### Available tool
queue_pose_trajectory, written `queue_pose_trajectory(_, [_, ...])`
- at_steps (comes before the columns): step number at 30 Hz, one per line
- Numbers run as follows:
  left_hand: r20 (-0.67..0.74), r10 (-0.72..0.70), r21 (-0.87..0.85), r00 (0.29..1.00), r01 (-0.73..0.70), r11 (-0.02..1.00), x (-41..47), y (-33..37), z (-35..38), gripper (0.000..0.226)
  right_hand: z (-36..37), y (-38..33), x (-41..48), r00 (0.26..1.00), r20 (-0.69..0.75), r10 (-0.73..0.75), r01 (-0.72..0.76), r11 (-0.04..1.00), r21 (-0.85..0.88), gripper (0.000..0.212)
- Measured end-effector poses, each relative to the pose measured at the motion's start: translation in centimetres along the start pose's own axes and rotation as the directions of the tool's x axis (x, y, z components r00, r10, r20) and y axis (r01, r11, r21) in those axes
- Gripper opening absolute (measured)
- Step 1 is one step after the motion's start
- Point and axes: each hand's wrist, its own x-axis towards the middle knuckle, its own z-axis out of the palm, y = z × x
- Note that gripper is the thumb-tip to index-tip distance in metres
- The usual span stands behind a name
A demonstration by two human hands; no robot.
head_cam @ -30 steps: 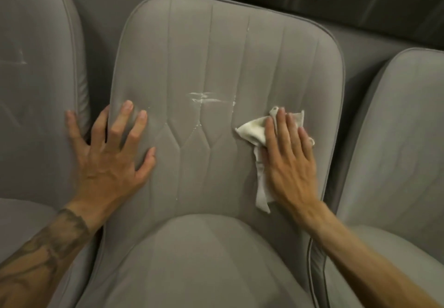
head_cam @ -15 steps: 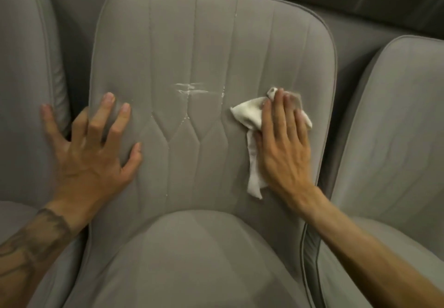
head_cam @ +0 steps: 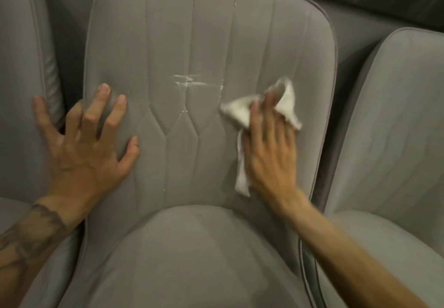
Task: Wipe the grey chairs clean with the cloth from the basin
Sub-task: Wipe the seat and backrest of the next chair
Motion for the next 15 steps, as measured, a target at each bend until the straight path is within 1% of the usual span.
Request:
queue_pose_trajectory(2, [0.001, -0.003, 0.005, 1.0, 0.003, 1.0, 0.0, -0.1, 0.1, 0.066, 0.8, -1.3, -5.6, 0.987, 0.156, -0.047, 0.047, 0.999, 0.007, 0.068])
queue_pose_trajectory(4, [0.003, -0.011, -0.003, 1.0, 0.011, 1.0, -0.1, -0.2, 0.3, 0.066, 0.6, -1.4, -8.0, 0.972, 0.223, -0.073, 0.081, 0.996, -0.028, 0.074])
queue_pose_trajectory(6, [0.005, -0.022, -0.012, 1.0, 0.022, 1.0, -0.2, -0.3, 0.4, 0.066, 0.3, -1.0, -5.2, 0.987, 0.153, -0.05, 0.049, 0.999, 0.006, 0.072])
queue_pose_trajectory(8, [0.007, -0.018, -0.01, 1.0, 0.018, 1.0, -0.1, -0.3, 0.5, 0.067, 0.2, -0.6, 0.8, 0.999, 0.023, 0.041, -0.042, 0.999, 0.02, 0.069])
queue_pose_trajectory(10, [0.016, -0.006, 0.003, 1.0, 0.005, 1.0, -0.1, -0.4, 0.5, 0.069, 0.6, -0.6, 5.0, 0.986, -0.103, 0.132, -0.132, 0.991, 0.009, 0.068])
queue_pose_trajectory(11, [0.015, 0.0, 0.014, 1.0, 0.0, 1.0, -0.1, -0.4, 0.5, 0.07, 1.3, -0.9, 4.8, 0.982, -0.12, 0.149, -0.147, 0.989, 0.025, 0.067])
queue_pose_trajectory(12, [0.011, 0.002, 0.027, 1.0, -0.002, 1.0, -0.1, -0.4, 0.6, 0.071, 2.1, -1.5, 3.1, 0.985, -0.092, 0.145, -0.141, 0.989, 0.04, 0.067])
queue_pose_trajectory(15, [0.015, -0.005, 0.047, 1.0, 0.004, 0.999, 0.0, -0.4, 0.5, 0.07, 4.0, -3.8, -7.2, 0.988, 0.144, 0.056, -0.061, 0.998, 0.034, 0.071])
